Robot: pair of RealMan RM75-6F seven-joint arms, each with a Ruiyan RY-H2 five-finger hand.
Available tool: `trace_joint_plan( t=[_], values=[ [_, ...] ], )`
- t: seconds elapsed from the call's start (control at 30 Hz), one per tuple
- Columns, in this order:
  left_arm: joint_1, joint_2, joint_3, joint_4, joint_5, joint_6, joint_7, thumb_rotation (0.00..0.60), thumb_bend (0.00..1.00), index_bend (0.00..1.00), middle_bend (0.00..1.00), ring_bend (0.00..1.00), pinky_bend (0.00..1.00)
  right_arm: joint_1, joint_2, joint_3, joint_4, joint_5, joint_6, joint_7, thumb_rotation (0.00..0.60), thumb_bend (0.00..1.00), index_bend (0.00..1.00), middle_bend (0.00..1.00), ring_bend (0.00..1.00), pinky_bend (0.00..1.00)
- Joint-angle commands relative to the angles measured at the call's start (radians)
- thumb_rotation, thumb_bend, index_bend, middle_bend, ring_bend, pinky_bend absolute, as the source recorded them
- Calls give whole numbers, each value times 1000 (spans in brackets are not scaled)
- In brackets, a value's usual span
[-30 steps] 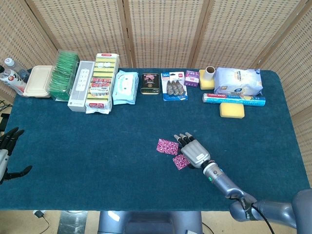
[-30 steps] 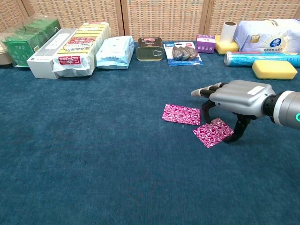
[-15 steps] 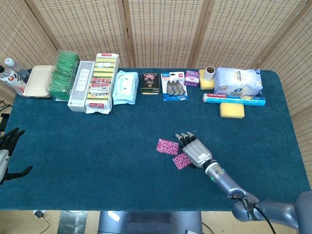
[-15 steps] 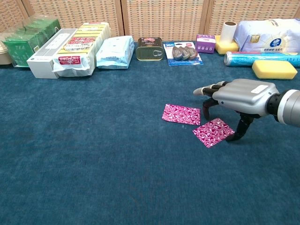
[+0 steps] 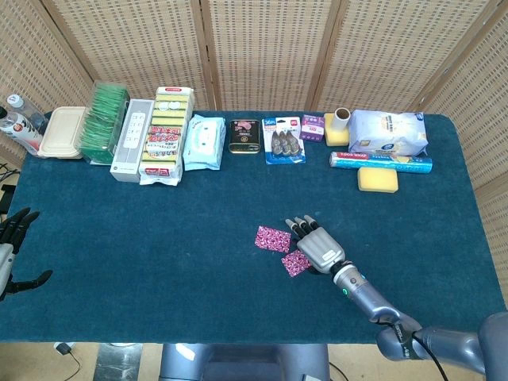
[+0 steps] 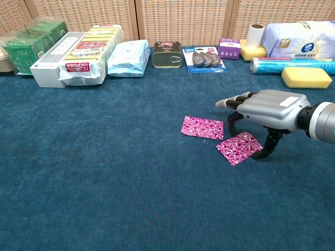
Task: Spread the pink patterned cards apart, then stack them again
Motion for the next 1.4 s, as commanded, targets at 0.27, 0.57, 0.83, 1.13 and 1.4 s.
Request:
trace_joint_plan(
  t=[0.27,0.57,0.83,1.13,1.4],
  values=[
    [-1,-1,0,-1,-2,-1,3,600,197,0,0,0,69,-11,-5,5,14,-24,10,25,568,234,437,0,0,66],
    [-2,-1,1,-3,-2,-5,6,600,197,0,0,0,69,-13,55,56,-78,27,20,26,568,234,437,0,0,66],
    [-4,-2,2,-12,4,-6,10,600,197,0,0,0,69,34,67,144,-208,288,-22,-56,567,238,437,0,0,63],
    [-4,8,8,-14,27,-9,-14,600,197,0,0,0,69,154,-15,191,-228,694,27,-207,568,245,437,0,0,53],
    [3,24,14,-1,49,-4,-65,600,197,0,0,0,69,231,-101,226,-191,916,166,-307,566,248,437,0,0,50]
  ],
)
